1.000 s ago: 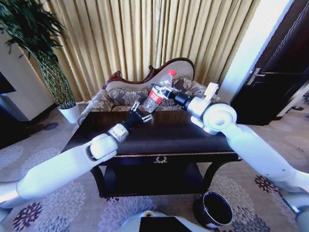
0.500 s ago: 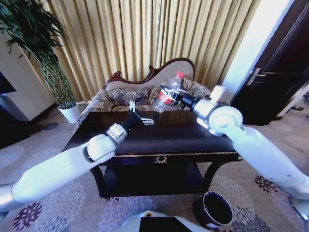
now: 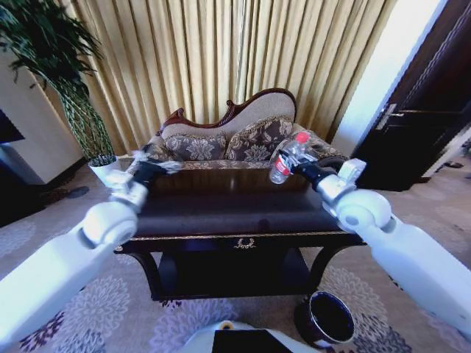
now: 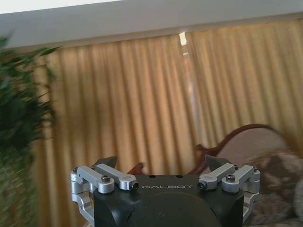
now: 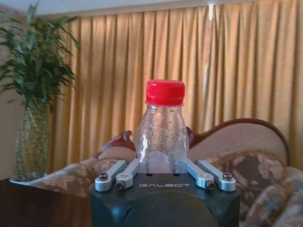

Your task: Move to the front of the table and place the trash on the table into the trash bin.

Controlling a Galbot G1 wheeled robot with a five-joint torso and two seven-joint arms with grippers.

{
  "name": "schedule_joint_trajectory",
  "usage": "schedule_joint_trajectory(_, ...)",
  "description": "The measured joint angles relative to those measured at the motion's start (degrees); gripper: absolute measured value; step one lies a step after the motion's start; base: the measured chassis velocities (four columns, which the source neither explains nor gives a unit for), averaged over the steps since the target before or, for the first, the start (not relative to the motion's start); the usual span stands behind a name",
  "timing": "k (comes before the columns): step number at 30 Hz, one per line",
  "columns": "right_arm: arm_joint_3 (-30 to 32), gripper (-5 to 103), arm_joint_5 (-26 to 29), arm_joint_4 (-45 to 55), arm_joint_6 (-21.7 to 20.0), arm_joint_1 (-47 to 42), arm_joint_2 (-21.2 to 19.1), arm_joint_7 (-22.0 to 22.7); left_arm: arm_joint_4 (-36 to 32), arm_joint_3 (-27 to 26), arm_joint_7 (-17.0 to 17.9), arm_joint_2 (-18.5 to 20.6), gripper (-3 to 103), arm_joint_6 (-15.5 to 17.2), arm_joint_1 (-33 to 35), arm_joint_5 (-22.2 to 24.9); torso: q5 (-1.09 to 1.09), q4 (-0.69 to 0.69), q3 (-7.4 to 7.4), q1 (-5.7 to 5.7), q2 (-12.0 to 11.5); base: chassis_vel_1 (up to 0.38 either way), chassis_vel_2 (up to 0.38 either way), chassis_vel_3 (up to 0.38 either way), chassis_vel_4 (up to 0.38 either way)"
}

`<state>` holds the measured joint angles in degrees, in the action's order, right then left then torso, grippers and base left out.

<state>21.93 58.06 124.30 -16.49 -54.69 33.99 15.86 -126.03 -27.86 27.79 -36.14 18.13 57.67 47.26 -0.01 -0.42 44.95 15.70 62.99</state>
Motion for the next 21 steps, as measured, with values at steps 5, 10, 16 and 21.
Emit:
schedule_joint_trajectory(5,8.8,21,-2.6,2.7,0.0,-10.9,1.8,1.2,-1.3,-17.9,0.2,-6.5,100,5.3,12.8,3.3,-0.01,-0.01,-0.01,-0.01,0.0,0.000,0.000,0.000,0.000)
schedule_joint_trajectory(10,15.2,21,-5.5,5.0,-0.7,-16.5,3.6,1.9,-3.9,-26.4,-3.6,-10.4,100,7.3,19.1,4.6,-0.01,0.00,0.00,0.00,0.0,0.000,0.000,0.000,0.000)
schedule_joint_trajectory(16,18.7,21,-7.5,8.5,-1.5,-21.6,6.0,2.2,-4.8,-28.2,-7.6,-12.7,100,7.3,21.8,2.8,-0.01,-0.01,-0.01,-0.01,0.0,0.000,0.000,0.000,0.000)
schedule_joint_trajectory(21,19.1,21,-7.4,9.4,-1.8,-22.1,6.4,2.2,-5.8,-26.3,-8.6,-12.9,100,7.3,21.4,1.9,0.00,-0.01,0.01,0.00,0.0,0.000,0.000,0.000,0.000)
